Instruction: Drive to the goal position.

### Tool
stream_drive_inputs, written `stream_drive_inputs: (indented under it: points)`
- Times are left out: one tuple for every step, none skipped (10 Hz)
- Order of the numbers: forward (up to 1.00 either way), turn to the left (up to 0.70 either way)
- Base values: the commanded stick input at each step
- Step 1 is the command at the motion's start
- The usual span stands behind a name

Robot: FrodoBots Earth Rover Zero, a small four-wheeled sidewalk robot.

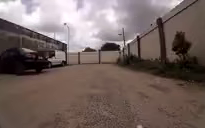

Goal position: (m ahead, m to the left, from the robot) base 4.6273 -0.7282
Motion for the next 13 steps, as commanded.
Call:
stream_drive_inputs:
  points:
    - [0.50,0.00]
    - [0.50,0.00]
    - [0.50,0.00]
    - [0.50,0.00]
    - [0.50,0.00]
    - [0.50,0.00]
    - [0.50,0.00]
    - [0.50,0.00]
    - [0.50,0.00]
    - [0.50,0.00]
    - [0.50,0.00]
    - [0.50,0.00]
    - [0.50,0.00]
